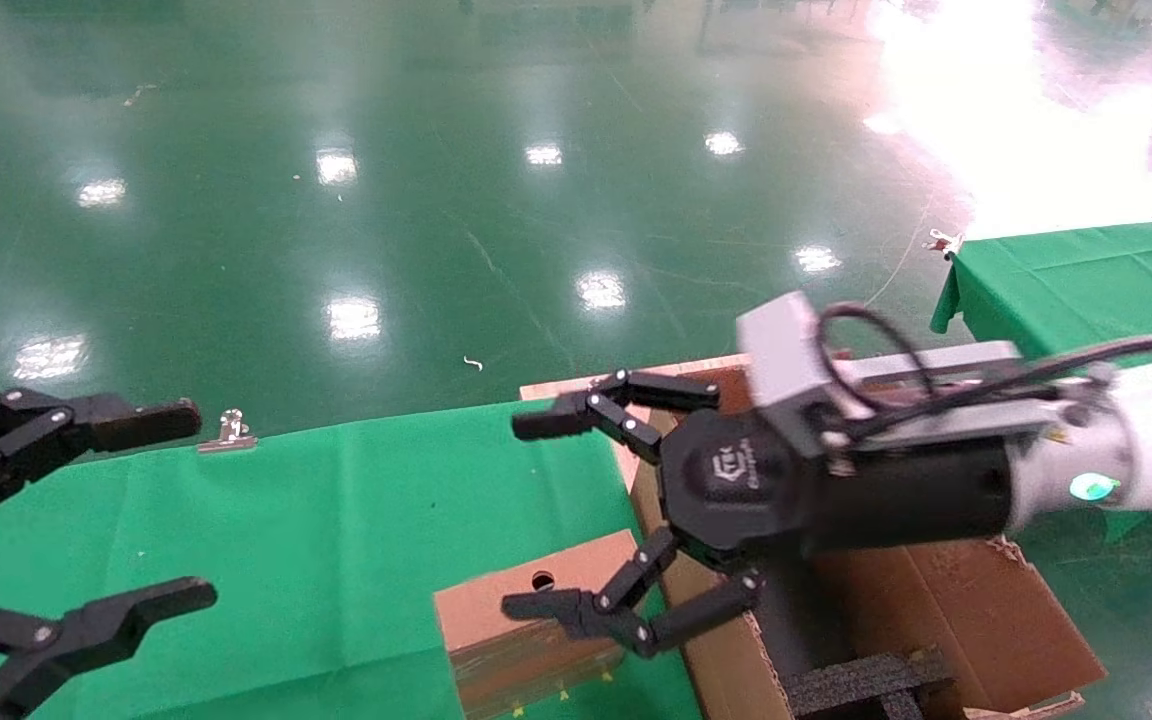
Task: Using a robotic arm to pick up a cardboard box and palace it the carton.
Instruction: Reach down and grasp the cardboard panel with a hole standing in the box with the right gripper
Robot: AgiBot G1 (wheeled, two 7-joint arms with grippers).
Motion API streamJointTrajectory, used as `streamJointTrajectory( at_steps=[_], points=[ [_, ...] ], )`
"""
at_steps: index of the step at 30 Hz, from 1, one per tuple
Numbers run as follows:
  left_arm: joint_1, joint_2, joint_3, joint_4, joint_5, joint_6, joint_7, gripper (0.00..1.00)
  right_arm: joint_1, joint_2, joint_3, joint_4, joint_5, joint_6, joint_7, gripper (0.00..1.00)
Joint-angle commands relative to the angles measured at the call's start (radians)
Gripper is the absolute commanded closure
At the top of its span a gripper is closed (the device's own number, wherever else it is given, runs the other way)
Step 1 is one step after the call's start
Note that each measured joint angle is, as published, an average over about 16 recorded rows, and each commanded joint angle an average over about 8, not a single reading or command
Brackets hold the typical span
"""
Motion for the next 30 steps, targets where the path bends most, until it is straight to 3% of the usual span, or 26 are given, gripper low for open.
streamJointTrajectory(
  at_steps=[1,6,14,30],
  points=[
    [0.0,0.0,0.0,0.0,0.0,0.0,0.0,1.0,0.04,-0.007,-0.033,-0.026,-0.063,-0.019,0.02,0.0],
    [0.0,0.0,0.0,0.0,0.0,0.0,0.0,1.0,0.172,-0.063,-0.165,-0.098,-0.207,-0.038,0.029,0.0],
    [0.0,0.0,0.0,0.0,0.0,0.0,0.0,1.0,0.36,-0.169,-0.398,-0.209,-0.344,-0.044,-0.012,0.0],
    [0.0,0.0,0.001,0.0,0.0,0.0,0.0,1.0,0.595,-0.397,-0.82,-0.403,-0.431,-0.042,-0.172,0.0]
  ],
)
